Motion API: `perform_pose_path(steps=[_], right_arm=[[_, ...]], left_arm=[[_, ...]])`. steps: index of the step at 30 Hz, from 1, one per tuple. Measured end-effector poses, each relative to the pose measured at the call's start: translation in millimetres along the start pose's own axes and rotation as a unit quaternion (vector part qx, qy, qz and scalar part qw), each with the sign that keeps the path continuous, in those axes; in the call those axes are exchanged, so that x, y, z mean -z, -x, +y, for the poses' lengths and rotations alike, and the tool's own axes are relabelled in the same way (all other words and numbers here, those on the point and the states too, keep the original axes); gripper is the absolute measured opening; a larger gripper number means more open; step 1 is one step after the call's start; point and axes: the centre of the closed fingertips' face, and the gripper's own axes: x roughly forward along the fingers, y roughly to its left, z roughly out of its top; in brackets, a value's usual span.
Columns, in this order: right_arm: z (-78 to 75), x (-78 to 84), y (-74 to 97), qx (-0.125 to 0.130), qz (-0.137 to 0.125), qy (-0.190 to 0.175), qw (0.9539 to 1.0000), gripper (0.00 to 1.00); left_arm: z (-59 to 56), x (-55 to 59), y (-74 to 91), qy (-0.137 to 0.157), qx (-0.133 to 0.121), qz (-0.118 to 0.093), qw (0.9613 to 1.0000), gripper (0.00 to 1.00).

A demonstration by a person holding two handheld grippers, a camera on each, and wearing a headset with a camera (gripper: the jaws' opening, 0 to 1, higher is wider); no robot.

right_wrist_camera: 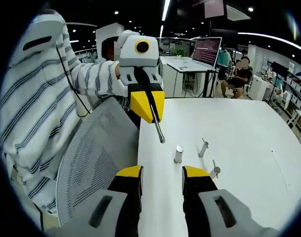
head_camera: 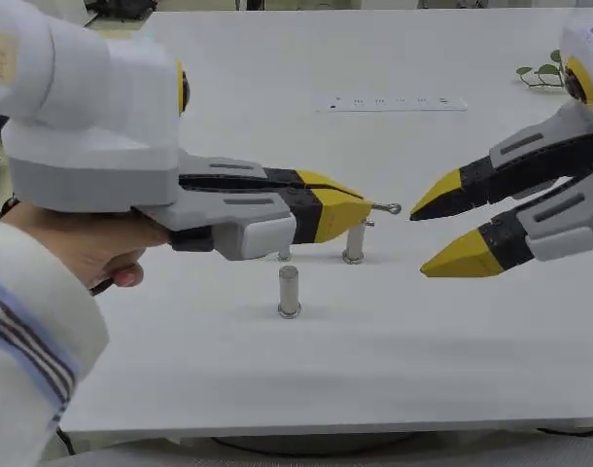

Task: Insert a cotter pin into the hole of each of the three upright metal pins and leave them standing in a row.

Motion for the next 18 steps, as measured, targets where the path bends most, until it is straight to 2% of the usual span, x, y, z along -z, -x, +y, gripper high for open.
perform_pose_path(steps=[6, 9, 14, 18], right_arm=[[6.2, -23.6, 5.4, -0.052, -0.043, -0.040, 0.9970, 0.24], [2.5, -28.8, 4.7, -0.058, -0.049, -0.042, 0.9962, 0.23], [7.5, -37.1, 1.3, -0.082, -0.063, -0.050, 0.9934, 0.14], [7.6, -39.5, -2.2, -0.087, -0.062, -0.053, 0.9928, 0.12]], left_arm=[[-3.1, -1.5, 4.7, -0.029, 0.010, -0.003, 0.9995, 0.00], [-5.3, -2.1, 5.3, -0.041, 0.016, -0.006, 0.9990, 0.00], [-7.1, -2.5, 5.3, -0.055, 0.021, -0.008, 0.9983, 0.00], [-7.4, -4.8, 4.7, -0.064, 0.027, -0.012, 0.9975, 0.00]])
